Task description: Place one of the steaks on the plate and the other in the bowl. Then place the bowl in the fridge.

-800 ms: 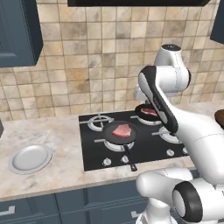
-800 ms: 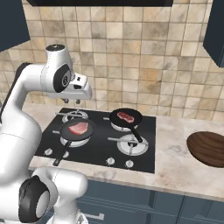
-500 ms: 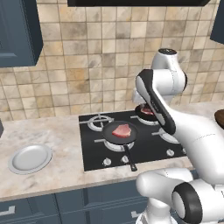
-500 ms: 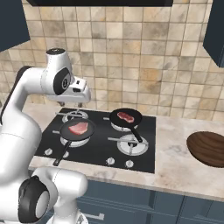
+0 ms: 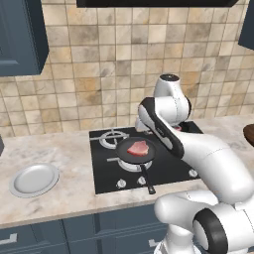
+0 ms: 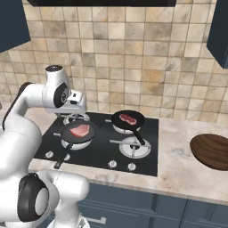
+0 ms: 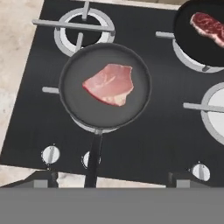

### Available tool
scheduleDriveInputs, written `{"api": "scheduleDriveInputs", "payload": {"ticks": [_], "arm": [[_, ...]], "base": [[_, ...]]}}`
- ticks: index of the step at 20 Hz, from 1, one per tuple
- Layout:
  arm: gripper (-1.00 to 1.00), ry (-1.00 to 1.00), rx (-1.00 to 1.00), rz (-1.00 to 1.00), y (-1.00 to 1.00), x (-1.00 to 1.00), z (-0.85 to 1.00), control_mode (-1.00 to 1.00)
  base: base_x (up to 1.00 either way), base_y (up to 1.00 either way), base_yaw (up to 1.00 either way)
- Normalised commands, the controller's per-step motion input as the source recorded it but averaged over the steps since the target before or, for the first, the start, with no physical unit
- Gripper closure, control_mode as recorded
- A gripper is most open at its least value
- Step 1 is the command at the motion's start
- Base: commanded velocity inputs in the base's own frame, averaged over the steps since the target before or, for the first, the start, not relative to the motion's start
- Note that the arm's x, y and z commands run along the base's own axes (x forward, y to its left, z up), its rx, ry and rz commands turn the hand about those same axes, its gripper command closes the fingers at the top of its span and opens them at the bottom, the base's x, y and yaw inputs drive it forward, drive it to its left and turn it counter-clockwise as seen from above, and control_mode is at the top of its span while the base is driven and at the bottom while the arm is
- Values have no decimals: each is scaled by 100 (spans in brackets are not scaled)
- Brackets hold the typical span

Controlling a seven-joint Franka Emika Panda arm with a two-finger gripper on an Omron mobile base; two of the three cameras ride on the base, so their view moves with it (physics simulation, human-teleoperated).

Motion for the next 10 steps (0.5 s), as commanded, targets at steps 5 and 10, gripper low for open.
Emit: {"api": "scheduleDriveInputs", "payload": {"ticks": [5, 10], "arm": [[-100, -4, 0, 5, 0, 38, -57, -100], [-100, -1, 0, 10, -1, 35, -40, -100]], "base": [[0, 0, 0], [0, 0, 0]]}}
